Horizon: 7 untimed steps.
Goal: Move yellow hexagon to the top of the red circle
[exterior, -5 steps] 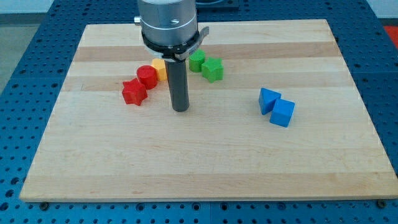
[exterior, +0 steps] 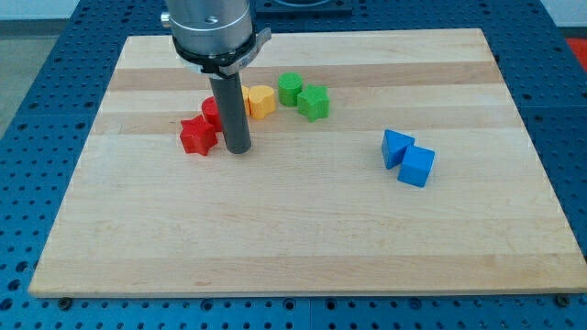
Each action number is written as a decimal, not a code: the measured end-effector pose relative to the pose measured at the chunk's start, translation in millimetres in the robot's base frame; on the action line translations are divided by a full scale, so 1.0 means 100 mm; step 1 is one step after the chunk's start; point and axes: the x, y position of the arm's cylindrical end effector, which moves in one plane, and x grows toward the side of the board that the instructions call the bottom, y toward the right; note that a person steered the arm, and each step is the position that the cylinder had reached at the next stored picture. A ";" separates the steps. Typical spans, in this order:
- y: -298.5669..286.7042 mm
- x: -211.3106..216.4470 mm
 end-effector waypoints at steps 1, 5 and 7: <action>0.11 -0.43; -0.25 -0.79; -0.27 -0.64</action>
